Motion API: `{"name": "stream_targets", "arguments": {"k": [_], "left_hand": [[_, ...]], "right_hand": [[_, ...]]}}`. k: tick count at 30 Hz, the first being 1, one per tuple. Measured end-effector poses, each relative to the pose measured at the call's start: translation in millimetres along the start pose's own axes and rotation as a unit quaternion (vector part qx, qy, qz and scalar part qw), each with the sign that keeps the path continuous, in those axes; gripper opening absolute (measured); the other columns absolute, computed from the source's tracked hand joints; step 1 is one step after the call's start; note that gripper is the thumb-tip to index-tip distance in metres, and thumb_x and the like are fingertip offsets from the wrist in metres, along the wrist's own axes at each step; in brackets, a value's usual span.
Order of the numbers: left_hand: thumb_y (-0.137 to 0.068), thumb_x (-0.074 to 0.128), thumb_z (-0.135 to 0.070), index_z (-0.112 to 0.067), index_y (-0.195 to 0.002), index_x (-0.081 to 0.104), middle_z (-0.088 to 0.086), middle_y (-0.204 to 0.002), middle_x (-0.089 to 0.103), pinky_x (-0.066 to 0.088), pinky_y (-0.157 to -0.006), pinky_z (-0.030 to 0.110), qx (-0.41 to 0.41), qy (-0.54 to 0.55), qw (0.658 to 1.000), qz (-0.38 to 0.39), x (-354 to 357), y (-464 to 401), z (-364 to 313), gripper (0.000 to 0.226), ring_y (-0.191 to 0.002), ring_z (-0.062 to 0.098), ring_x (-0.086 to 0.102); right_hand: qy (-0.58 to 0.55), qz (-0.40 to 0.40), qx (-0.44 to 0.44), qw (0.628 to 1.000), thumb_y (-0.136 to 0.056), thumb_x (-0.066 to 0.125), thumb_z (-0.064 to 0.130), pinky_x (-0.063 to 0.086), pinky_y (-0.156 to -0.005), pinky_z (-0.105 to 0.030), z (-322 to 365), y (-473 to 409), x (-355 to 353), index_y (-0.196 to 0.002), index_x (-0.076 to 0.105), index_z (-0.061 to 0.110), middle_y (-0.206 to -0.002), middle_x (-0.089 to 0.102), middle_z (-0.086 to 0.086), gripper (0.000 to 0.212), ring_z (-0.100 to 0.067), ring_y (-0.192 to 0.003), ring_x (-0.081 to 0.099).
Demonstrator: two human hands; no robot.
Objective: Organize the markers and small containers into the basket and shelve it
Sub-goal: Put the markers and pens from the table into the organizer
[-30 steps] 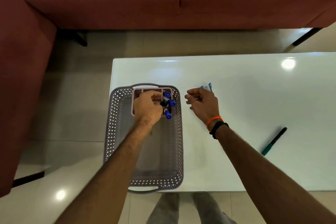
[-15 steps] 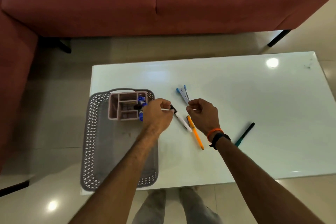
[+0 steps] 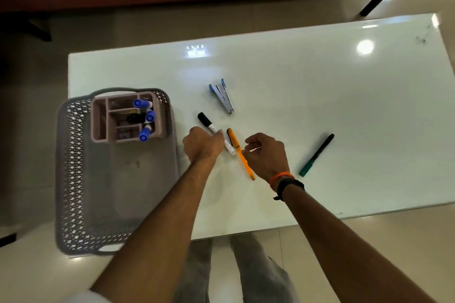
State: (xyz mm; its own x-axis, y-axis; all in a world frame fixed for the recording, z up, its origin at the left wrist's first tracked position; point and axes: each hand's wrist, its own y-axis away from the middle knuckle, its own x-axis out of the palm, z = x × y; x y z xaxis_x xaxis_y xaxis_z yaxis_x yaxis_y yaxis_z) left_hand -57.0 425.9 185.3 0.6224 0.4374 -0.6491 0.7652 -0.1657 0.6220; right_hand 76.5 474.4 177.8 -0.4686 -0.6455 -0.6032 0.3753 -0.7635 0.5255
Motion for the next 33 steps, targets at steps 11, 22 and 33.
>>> {"name": "stream_targets", "arguments": {"k": [11, 22, 33], "left_hand": [[-0.067, 0.066, -0.031, -0.009, -0.079, 0.073, 0.003, -0.073, 0.074, 0.056, -0.057, 0.03, 0.004, 0.012, 1.0, 0.019, -13, 2, -13, 0.026, -0.071, 0.019, 0.072], [-0.065, 0.071, -0.031, -0.023, -0.071, 0.061, -0.002, -0.073, 0.07, 0.061, -0.069, 0.041, 0.085, 0.062, 0.994, 0.026, -40, 8, 9, 0.014, -0.07, 0.02, 0.072], [-0.06, 0.066, -0.027, -0.025, -0.071, 0.062, -0.006, -0.072, 0.071, 0.061, -0.072, 0.042, 0.119, 0.148, 0.981, 0.027, -122, 23, -8, 0.012, -0.072, 0.018, 0.072]], "right_hand": [[0.029, 0.019, 0.002, 0.999, -0.077, 0.072, 0.03, 0.056, -0.081, -0.038, -2, -9, -3, -0.103, 0.064, 0.021, -0.091, 0.068, 0.01, 0.028, -0.014, -0.085, 0.065], [0.149, 0.045, -0.016, 0.988, -0.079, 0.069, 0.022, 0.049, -0.078, -0.034, 27, -28, 16, -0.11, 0.062, 0.015, -0.106, 0.066, -0.009, 0.032, -0.028, -0.099, 0.059], [-0.127, -0.035, -0.078, 0.988, -0.074, 0.072, 0.014, 0.056, -0.073, -0.024, 105, 9, -11, -0.095, 0.068, 0.015, -0.08, 0.068, 0.007, 0.021, -0.006, -0.064, 0.068]]}}
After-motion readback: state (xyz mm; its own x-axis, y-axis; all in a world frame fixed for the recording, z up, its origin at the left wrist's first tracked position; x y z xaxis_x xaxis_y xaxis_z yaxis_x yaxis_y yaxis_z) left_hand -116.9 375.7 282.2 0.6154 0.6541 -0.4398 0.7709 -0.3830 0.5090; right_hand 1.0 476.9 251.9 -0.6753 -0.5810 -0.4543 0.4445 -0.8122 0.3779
